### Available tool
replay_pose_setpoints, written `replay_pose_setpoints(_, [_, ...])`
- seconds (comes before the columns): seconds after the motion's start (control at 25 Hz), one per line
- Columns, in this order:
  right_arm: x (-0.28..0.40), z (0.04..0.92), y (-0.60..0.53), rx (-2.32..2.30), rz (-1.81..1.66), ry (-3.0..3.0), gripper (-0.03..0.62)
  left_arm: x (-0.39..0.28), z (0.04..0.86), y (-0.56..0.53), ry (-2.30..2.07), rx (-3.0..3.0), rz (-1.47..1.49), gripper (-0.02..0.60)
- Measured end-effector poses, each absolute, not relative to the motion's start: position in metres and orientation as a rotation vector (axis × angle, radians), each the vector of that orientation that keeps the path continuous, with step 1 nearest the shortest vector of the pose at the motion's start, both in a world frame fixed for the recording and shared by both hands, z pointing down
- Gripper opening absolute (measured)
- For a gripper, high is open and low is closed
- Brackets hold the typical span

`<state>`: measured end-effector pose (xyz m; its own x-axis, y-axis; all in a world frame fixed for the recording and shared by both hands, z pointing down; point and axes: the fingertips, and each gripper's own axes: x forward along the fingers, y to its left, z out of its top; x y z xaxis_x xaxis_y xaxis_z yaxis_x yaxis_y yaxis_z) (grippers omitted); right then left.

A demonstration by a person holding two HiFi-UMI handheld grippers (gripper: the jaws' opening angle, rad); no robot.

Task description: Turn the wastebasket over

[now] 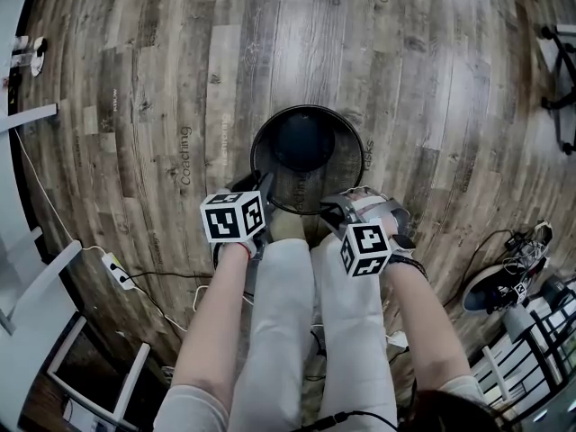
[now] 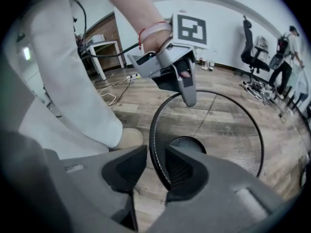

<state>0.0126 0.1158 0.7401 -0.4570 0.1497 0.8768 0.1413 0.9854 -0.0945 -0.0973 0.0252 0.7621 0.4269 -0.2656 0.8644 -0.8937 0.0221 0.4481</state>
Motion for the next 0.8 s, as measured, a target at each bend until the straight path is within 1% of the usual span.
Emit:
replay_pose_setpoints(0.12, [0.015, 0.735, 0.119, -0.189, 0.126, -2.093, 0.140, -0.099, 0.757, 0.028, -1.081, 1.546, 0.711, 0.114])
replay_pose_setpoints(0.24, [0.018, 0.724, 0.121, -0.158, 0.260, -2.143, 0.163, -0.100, 0.750, 0.030, -1.110, 1.575, 0.732, 0.118])
replay_pose_setpoints(0.52, [0.022, 0.683, 0.089, 0.091, 0.479, -2.265, 0.159, -0.112, 0.720, 0.024, -1.203, 1.645, 0.699, 0.121])
replay_pose_setpoints(0.6, [0.021, 0.672, 0.082, 0.136, 0.504, -2.285, 0.133, -0.117, 0.711, 0.024, -1.221, 1.649, 0.694, 0.121])
replay_pose_setpoints(0.76, [0.023, 0.649, 0.067, 0.236, 0.541, -2.319, 0.013, -0.119, 0.686, 0.017, -1.236, 1.694, 0.645, 0.121])
replay_pose_setpoints(0.8, [0.023, 0.642, 0.063, 0.261, 0.554, -2.333, 0.002, -0.117, 0.679, 0.014, -1.235, 1.716, 0.631, 0.120])
